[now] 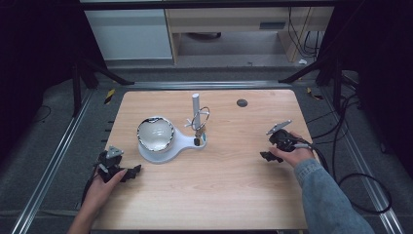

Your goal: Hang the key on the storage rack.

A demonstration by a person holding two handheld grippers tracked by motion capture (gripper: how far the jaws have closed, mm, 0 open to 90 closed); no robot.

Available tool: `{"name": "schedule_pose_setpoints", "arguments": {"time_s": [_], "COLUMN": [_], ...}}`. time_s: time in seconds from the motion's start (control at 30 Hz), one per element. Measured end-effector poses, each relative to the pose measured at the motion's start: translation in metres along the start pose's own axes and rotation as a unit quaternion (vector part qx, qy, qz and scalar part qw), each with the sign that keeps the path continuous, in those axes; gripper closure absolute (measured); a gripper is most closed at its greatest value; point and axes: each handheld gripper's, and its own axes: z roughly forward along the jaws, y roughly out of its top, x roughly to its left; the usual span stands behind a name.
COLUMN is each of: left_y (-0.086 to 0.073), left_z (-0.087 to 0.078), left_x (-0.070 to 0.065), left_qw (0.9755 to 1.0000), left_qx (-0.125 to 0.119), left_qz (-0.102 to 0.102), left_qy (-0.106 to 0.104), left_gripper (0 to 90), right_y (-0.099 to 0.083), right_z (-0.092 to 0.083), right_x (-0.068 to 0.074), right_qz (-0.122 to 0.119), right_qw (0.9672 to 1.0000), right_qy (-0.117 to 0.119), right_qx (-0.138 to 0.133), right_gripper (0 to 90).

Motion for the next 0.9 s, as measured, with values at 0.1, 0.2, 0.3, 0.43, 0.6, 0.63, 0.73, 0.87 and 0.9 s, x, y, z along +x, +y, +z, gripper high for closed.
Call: {"name": "schedule_pose_setpoints", "arguments": {"time_s": [0.1,0.2,0.3,0.43,0.6,0.63,0.73,0.87,0.9], "left_y": [0.0,0.0,0.0,0.0,0.0,0.0,0.0,0.0,0.0], "left_z": [0.0,0.0,0.0,0.0,0.0,0.0,0.0,0.0,0.0], "left_x": [0.0,0.0,0.0,0.0,0.0,0.0,0.0,0.0,0.0], "left_qw": [1.0,1.0,1.0,1.0,1.0,1.0,1.0,1.0,1.0], "left_qx": [0.0,0.0,0.0,0.0,0.0,0.0,0.0,0.0,0.0], "left_qz": [0.0,0.0,0.0,0.0,0.0,0.0,0.0,0.0,0.0], "left_qy": [0.0,0.0,0.0,0.0,0.0,0.0,0.0,0.0,0.0], "left_gripper": [0.0,0.0,0.0,0.0,0.0,0.0,0.0,0.0,0.0], "right_y": [-0.005,-0.008,-0.009,-0.008,-0.007,-0.007,-0.006,-0.006,-0.007], "right_z": [0.007,0.013,0.018,0.026,0.034,0.036,0.04,0.044,0.045], "right_x": [-0.002,-0.005,-0.008,-0.012,-0.012,-0.011,-0.009,-0.008,-0.008], "right_qz": [0.019,0.033,0.049,0.063,0.082,0.082,0.086,0.101,0.108], "right_qw": [0.9997,0.999,0.9977,0.996,0.9934,0.993,0.9918,0.9893,0.9883], "right_qy": [0.001,-0.006,-0.009,-0.015,-0.013,-0.017,-0.027,-0.033,-0.029], "right_qx": [-0.015,-0.031,-0.047,-0.061,-0.079,-0.084,-0.091,-0.1,-0.103], "right_gripper": [18.8,18.8,18.8,18.2,16.8,16.7,12.6,7.1,5.4]}}
